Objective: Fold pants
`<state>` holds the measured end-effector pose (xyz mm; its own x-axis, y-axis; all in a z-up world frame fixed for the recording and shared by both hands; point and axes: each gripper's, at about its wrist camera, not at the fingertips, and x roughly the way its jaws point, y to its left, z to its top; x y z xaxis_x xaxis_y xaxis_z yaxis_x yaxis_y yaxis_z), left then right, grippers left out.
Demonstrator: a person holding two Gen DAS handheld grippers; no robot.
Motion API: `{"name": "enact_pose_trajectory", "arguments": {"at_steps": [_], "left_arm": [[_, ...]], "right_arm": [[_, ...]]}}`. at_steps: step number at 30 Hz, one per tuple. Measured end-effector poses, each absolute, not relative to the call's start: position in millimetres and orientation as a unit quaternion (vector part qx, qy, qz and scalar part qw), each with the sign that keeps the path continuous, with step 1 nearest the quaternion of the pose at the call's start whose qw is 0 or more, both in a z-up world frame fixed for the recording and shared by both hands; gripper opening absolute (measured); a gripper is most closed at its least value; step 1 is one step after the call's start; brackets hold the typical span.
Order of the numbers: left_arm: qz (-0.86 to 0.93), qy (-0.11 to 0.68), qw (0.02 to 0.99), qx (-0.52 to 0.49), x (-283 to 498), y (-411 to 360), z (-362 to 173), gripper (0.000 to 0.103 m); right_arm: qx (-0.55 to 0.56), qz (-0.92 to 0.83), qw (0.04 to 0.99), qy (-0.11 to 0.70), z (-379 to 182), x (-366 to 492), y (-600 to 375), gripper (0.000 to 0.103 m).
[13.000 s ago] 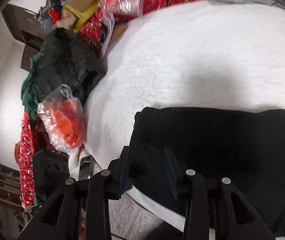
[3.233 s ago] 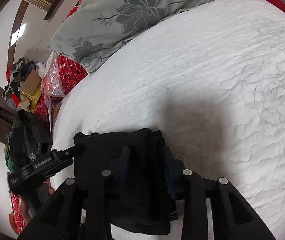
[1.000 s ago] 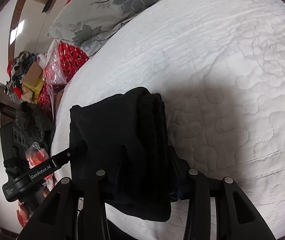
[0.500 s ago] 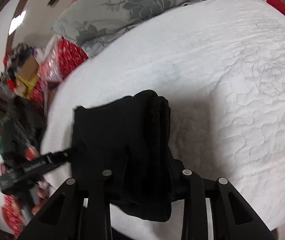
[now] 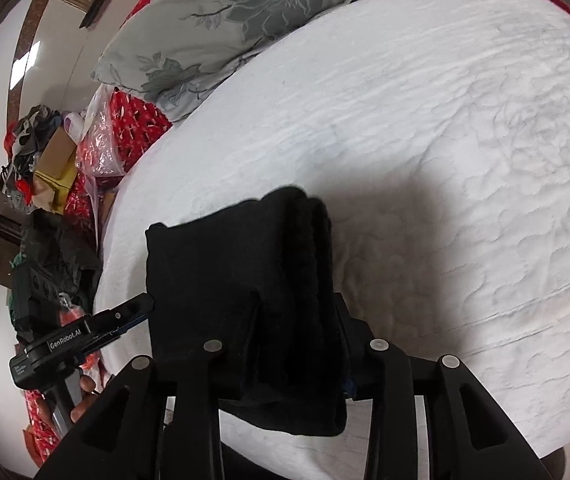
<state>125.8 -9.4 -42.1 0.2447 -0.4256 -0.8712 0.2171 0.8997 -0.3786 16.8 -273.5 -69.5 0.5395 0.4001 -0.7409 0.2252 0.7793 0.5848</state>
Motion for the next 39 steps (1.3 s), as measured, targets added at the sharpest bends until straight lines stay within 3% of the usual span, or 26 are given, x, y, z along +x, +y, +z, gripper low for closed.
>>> {"name": "enact_pose_trajectory", "arguments": {"at_steps": [1,4,9,18,21,23,24,25,30,33,39], "left_arm": [[-0.208,0.576,0.786,-0.091,128.0,-10.6,-39.3,0.038],[-0.205,0.580,0.782,-0.100,141.4,-19.6,-37.1,0.062],[-0.187,0.603,0.769,-0.103,160.2,-33.8,-45.9,0.062],[-0.174,0.606,0.759,-0.163,165.0,-13.1,-50.4,0.062],[-0.166,0.615,0.755,-0.154,171.9,-24.3,-55.9,0.062],[-0.150,0.607,0.769,-0.132,177.4,-32.3,-53.1,0.056],[-0.148,0.599,0.777,-0.124,179.6,-35.8,-50.7,0.051],[-0.150,0.597,0.780,-0.117,181.2,-39.2,-50.4,0.045],[-0.137,0.619,0.765,-0.114,186.9,-52.4,-64.8,0.045],[-0.150,0.622,0.754,-0.150,180.5,-40.5,-54.7,0.045],[-0.176,0.605,0.757,-0.175,123.8,-8.8,-26.8,0.048]], "right_arm": [[0.327,0.053,0.818,0.470,-66.0,17.8,-275.7,0.040],[0.327,0.051,0.821,0.466,-61.2,28.9,-276.2,0.044],[0.338,0.026,0.817,0.467,-64.0,43.8,-275.8,0.046],[0.402,-0.007,0.800,0.445,-60.8,40.0,-304.9,0.062],[0.381,0.008,0.795,0.471,-69.6,56.5,-293.6,0.062],[0.359,0.026,0.804,0.474,-68.0,61.1,-285.2,0.039],[0.340,0.028,0.810,0.477,-64.0,63.9,-280.9,0.032],[0.336,0.032,0.818,0.466,-58.1,62.7,-281.0,0.031],[0.349,0.020,0.803,0.483,-80.4,59.5,-296.8,0.030],[0.381,0.029,0.792,0.475,-83.3,53.7,-301.6,0.041],[0.371,0.078,0.801,0.462,-52.6,17.4,-302.6,0.045]]}}
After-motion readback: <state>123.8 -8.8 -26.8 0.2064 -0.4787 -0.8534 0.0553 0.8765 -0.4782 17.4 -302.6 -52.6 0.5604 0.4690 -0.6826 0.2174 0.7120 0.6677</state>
